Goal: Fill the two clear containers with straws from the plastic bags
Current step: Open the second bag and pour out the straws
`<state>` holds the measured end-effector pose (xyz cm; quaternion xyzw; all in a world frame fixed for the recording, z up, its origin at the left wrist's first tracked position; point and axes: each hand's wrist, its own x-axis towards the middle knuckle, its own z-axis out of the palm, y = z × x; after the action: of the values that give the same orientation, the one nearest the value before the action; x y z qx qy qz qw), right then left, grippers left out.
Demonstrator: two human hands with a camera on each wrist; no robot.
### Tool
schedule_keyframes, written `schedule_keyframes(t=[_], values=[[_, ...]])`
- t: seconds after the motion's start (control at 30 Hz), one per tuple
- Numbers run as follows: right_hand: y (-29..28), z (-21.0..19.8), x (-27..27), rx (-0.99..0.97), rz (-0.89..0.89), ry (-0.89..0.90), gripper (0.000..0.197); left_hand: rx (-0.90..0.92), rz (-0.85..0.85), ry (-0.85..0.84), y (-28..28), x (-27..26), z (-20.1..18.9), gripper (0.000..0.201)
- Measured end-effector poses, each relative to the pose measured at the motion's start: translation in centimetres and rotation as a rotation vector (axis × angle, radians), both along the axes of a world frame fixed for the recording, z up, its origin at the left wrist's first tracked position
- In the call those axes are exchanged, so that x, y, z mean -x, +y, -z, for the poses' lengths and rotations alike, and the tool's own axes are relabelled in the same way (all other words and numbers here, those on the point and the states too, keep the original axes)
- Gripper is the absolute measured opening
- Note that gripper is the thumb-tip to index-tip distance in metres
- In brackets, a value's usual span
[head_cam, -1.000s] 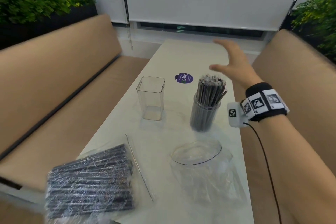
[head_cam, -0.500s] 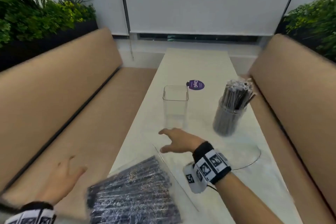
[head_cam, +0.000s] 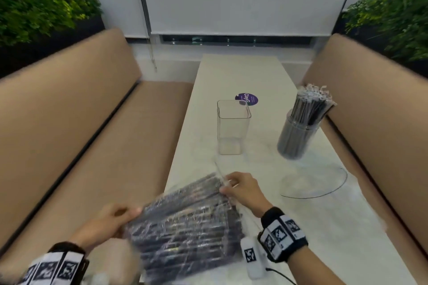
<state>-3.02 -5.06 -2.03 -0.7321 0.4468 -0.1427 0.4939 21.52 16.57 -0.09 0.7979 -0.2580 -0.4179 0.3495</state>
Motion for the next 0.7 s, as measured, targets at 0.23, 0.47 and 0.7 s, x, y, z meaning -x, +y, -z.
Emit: schedule_keyframes(t=[0.23,0.47,0.7], values=[[1.8,-13.0,0.1,0.115,-0.023,-0.604,0.039,0.444,-0.084,-0.367,-4.7,0.6,-6.4,0.022],[7.3,-15.5,-2.2,0.349,-0.094,-0.699,0.04,0.72,0.069,-0.428,-4.5,5.5,-14.6,0.053],[9.3,-13.3,-4.1,0.604,-0.233,-0.549,0.038,0.731,0.147,-0.38,-4.7,8.0,-15.9,0.029]])
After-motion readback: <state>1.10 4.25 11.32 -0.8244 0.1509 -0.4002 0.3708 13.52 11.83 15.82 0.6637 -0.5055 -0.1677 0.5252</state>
